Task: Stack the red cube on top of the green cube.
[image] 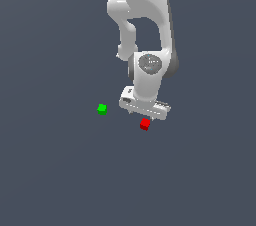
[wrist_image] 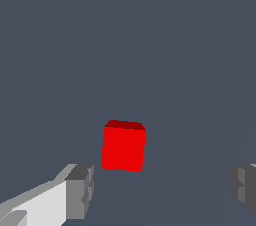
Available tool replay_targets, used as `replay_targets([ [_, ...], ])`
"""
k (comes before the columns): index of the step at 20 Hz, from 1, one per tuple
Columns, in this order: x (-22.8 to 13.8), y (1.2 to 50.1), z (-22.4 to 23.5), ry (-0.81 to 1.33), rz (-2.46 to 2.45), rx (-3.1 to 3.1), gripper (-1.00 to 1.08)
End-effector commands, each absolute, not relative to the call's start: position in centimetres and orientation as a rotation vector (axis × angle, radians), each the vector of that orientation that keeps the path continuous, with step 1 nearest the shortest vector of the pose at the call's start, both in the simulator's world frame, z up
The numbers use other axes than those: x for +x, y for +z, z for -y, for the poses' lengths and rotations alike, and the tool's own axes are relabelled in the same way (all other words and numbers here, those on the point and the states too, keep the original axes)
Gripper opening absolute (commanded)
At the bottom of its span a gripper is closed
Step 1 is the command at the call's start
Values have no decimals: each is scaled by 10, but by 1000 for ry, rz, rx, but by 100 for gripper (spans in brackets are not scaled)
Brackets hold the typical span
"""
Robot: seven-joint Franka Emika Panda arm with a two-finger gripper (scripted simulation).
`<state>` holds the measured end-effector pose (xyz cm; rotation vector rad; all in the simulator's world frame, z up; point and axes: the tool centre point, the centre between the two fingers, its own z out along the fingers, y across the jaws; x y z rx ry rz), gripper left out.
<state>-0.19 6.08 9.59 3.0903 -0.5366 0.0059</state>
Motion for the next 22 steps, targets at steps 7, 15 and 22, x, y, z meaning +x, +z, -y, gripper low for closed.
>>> replay_targets([
  [7, 2, 73, -82, 1, 668, 3069, 100],
  [15, 3, 69, -84, -1, 682, 3066, 100],
  [22, 2, 44, -84, 0, 685, 3066, 100],
])
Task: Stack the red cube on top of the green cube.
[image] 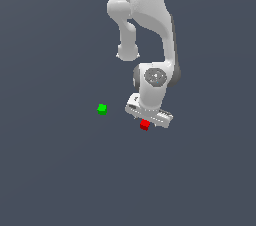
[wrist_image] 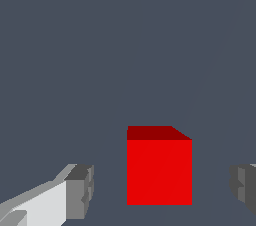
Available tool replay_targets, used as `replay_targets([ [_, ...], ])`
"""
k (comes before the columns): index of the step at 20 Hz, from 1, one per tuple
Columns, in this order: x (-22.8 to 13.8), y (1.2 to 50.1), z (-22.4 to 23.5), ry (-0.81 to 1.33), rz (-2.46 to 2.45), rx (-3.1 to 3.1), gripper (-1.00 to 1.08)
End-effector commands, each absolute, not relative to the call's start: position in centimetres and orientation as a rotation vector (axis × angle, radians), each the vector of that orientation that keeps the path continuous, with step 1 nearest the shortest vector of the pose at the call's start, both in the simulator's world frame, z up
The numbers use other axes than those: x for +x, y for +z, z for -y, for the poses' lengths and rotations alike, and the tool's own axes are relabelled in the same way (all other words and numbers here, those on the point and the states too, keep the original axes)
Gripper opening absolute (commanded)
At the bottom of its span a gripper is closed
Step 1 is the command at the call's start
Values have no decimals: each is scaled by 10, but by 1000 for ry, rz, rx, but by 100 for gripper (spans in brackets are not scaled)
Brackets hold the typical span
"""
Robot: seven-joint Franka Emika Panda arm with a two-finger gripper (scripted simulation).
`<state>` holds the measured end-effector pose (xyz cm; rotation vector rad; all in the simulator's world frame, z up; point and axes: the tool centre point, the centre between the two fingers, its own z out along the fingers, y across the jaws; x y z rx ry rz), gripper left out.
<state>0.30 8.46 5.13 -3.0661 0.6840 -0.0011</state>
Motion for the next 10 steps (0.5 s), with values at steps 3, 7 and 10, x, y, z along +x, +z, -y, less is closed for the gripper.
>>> replay_targets([
  [3, 2, 29, -85, 0, -686, -3066, 100],
  [7, 3, 21, -85, 0, -687, -3066, 100],
  [10, 4, 20, -85, 0, -687, -3066, -100],
])
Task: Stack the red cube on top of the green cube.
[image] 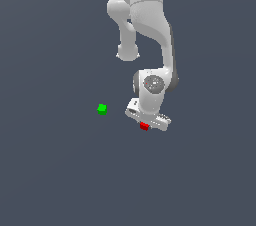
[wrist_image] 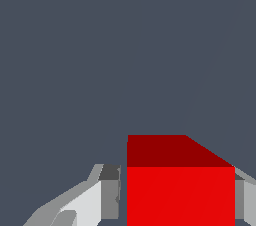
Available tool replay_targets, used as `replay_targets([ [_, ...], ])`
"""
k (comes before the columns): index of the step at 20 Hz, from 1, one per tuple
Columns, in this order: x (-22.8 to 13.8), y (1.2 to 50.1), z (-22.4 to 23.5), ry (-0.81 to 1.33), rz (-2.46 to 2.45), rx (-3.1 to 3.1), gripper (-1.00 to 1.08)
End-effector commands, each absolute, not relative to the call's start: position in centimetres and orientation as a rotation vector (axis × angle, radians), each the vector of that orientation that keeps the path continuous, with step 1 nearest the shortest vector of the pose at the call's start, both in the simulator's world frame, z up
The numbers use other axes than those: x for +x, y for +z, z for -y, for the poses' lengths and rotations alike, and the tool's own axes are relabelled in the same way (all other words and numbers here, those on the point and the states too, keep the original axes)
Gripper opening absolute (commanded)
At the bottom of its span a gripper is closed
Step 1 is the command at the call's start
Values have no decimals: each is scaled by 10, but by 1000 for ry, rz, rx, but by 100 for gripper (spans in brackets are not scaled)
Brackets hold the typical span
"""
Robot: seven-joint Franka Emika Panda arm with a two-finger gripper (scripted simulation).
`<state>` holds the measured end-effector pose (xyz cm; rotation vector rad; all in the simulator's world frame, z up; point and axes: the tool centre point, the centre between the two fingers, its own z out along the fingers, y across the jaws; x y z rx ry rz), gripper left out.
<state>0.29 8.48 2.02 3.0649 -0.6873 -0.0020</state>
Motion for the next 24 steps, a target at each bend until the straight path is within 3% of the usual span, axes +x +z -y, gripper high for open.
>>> replay_targets([
  [1, 4, 20, -85, 0, 687, 3065, -100],
  [14, 3, 25, -85, 0, 687, 3065, -100],
  [24, 2, 80, -85, 0, 687, 3065, -100],
])
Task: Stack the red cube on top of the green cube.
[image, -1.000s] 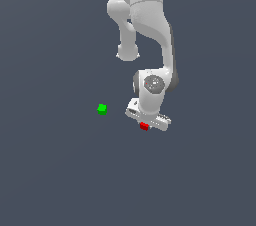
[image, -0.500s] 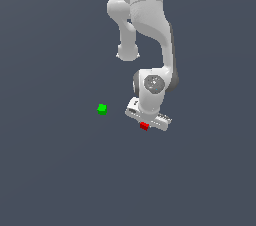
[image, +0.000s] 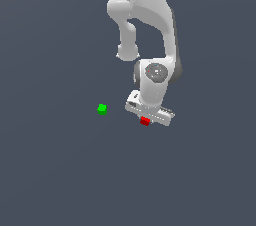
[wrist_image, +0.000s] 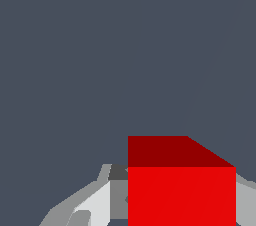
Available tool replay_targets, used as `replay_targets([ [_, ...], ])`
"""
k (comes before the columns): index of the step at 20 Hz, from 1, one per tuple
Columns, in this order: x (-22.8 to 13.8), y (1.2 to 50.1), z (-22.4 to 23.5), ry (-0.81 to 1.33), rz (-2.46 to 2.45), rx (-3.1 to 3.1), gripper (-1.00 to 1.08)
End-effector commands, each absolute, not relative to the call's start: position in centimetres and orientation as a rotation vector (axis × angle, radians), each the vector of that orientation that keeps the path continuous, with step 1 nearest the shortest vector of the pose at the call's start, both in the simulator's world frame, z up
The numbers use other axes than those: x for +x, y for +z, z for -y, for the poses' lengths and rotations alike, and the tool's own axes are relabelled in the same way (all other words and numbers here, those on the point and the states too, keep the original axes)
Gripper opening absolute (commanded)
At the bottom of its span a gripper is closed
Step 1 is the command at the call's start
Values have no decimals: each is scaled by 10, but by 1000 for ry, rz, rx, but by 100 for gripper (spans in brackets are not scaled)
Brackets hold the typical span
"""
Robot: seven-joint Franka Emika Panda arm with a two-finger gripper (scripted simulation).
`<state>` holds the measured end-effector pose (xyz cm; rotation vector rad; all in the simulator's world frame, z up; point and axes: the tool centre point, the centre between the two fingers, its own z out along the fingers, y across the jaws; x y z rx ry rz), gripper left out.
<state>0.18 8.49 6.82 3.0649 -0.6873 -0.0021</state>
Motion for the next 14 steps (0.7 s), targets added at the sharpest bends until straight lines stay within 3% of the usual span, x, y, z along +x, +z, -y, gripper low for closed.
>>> replay_targets([
  [1, 2, 87, -85, 0, 687, 3065, -100],
  [14, 3, 118, -83, 1, 688, 3066, -100],
])
